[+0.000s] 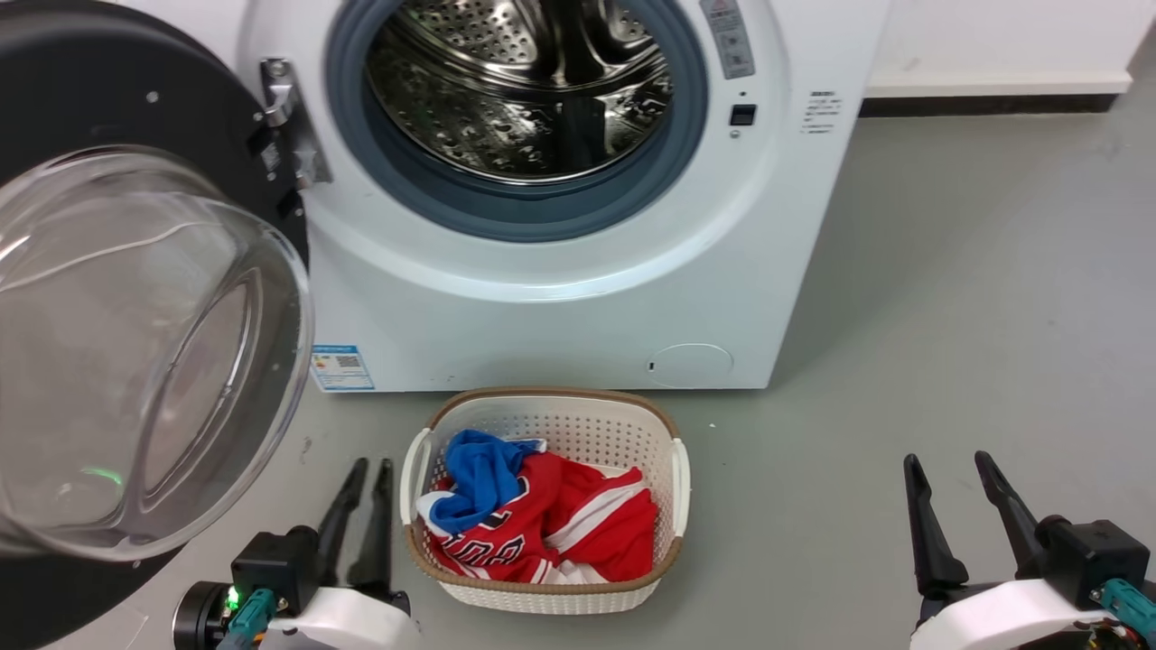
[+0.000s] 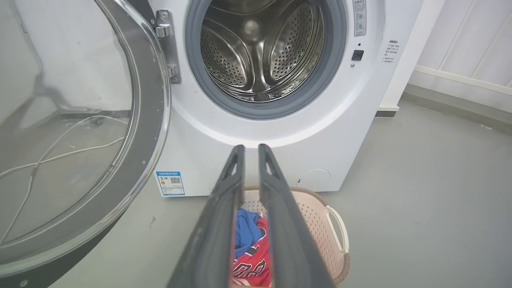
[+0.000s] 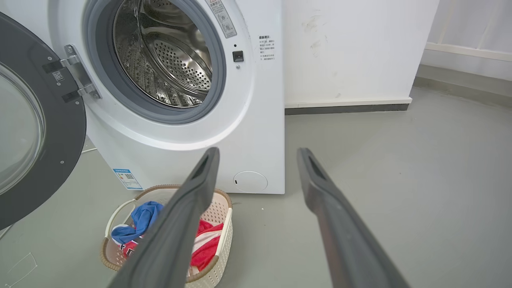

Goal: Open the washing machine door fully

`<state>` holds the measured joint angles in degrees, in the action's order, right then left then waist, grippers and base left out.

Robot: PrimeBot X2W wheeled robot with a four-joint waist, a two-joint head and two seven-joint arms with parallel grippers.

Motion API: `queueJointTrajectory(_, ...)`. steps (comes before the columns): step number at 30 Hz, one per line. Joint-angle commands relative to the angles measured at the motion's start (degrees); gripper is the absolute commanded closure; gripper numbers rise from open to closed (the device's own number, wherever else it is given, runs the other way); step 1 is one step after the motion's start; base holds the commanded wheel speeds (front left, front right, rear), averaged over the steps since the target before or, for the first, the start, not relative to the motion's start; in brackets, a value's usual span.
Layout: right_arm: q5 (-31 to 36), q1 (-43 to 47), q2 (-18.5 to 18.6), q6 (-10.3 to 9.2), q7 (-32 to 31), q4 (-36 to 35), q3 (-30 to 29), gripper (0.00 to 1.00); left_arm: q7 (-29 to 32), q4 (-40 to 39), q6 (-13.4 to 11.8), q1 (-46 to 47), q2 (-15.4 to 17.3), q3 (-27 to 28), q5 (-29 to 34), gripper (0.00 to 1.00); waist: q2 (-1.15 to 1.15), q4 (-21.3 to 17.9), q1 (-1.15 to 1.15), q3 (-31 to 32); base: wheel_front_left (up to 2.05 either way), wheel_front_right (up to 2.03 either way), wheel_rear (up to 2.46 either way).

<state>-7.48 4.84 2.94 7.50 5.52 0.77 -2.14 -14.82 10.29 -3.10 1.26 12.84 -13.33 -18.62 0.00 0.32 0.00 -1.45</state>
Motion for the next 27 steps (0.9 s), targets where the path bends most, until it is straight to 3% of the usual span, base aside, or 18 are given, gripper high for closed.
queueJointTrajectory(1, 0.41, -0.81, -0.09, -0.01, 0.31, 0.28, 0.26, 0.0, -0.21, 0.4, -0.26, 0.65, 0.1, -0.03, 0.21, 0.0, 0.0, -1.33, 0.0, 0.01, 0.0, 0.0, 0.0)
queueJointTrajectory(27, 0.06, -1.72, -0.1, -0.01, 2.03, 2.12, 1.56, 0.0, -0.46, 0.85, -1.33, 1.72, 0.37, 0.66, 0.39, 0.0, 0.0, -2.54, 0.0, -0.83, 0.0, 0.0, 0.0)
